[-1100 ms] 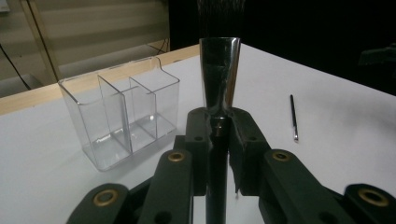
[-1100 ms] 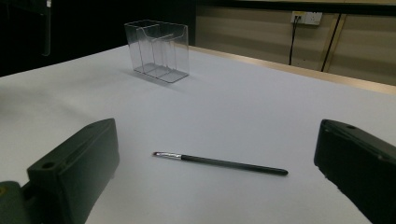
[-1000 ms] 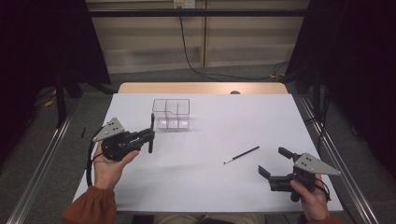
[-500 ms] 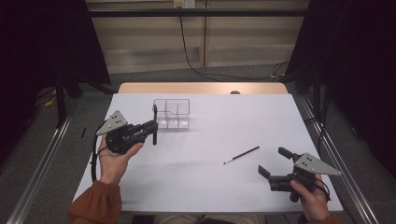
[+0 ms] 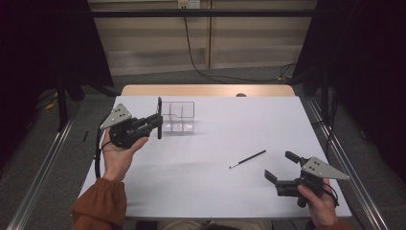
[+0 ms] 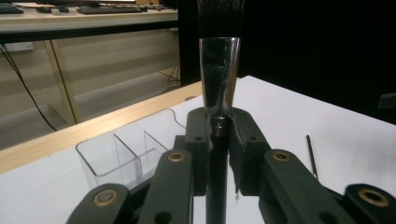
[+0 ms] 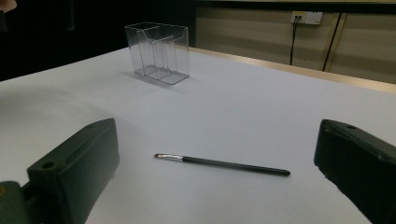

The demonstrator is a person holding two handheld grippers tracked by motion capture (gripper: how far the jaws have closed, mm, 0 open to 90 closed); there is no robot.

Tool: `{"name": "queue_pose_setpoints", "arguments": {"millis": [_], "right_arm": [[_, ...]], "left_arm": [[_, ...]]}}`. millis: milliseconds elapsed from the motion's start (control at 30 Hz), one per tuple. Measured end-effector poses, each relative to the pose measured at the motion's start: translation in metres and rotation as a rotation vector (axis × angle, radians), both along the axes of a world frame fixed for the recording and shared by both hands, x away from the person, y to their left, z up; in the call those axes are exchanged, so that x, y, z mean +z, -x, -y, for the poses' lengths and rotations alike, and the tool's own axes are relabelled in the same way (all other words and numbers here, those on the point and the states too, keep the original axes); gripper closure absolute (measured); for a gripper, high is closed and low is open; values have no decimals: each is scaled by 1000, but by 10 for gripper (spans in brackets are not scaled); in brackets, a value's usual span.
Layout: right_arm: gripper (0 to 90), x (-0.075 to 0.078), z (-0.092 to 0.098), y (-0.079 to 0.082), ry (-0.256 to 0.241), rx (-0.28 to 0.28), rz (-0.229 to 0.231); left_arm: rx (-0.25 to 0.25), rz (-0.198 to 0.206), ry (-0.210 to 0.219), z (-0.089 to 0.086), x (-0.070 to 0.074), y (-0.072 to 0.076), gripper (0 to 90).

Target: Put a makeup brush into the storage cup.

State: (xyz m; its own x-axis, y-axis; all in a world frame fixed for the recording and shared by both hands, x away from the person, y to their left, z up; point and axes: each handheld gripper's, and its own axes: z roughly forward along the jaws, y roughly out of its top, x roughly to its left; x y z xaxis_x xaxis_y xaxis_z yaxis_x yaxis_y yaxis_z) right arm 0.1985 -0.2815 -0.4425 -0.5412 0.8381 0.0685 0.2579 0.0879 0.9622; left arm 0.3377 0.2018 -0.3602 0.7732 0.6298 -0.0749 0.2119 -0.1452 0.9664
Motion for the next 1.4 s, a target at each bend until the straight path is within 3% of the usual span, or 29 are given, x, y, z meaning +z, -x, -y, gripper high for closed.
{"name": "queue_pose_setpoints", "arguments": {"millis": [400, 800, 1133, 1400], "right_arm": [[0, 0, 0, 0, 1, 3, -1], [0, -1, 1, 0, 3, 7, -1], [0, -1, 1, 0, 4, 11, -3], [0, -1, 1, 0, 0, 13, -4]], "left_arm": [[30, -10, 1, 4, 2, -23, 790], [44, 23, -2, 13, 16, -45, 790], [55, 34, 31, 20, 22, -59, 790], [76, 42, 20, 23, 27, -74, 790]]}}
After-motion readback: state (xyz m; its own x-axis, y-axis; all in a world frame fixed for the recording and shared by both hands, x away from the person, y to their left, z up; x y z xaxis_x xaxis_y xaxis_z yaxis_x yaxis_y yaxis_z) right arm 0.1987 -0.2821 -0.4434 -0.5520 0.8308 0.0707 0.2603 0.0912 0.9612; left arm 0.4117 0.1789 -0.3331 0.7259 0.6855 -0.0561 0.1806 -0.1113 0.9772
